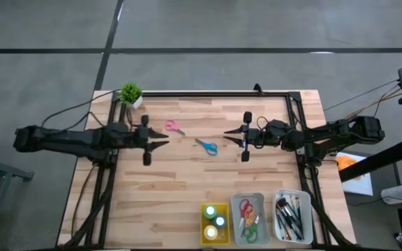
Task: Pick & Place Paint Supplies
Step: Put the blue scissors into the gray bin
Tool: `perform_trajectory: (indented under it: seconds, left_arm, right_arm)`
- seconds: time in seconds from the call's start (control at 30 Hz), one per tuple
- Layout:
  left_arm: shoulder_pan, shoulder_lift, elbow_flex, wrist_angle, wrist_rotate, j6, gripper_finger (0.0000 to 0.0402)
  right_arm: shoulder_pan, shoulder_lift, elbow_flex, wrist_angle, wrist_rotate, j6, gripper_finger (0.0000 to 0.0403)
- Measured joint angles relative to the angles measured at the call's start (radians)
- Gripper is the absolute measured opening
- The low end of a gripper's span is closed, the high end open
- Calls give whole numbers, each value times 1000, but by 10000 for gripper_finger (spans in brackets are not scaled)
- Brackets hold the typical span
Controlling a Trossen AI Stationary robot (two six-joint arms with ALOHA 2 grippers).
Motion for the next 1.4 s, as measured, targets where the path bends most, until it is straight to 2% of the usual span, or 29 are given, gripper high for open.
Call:
perform_trajectory:
  seconds: [0.17, 0.37, 0.93, 1.17, 1.4]
  left_arm:
    - [0, -134, -36, -105, 0, -48, 99]
    - [0, -198, -96, -106, 0, -54, 99]
    - [0, -196, -98, -99, 0, -53, 99]
    - [0, -196, -98, -82, 0, -176, 99]
    - [0, -196, -101, -87, 0, -200, 99]
  right_arm:
    - [0, 0, 0, 0, 0, 0, 66]
    - [0, 0, 0, 0, 0, 0, 66]
    - [0, 0, 0, 0, 0, 0, 66]
    - [0, 0, 0, 0, 0, 0, 66]
    - [0, 0, 0, 0, 0, 0, 66]
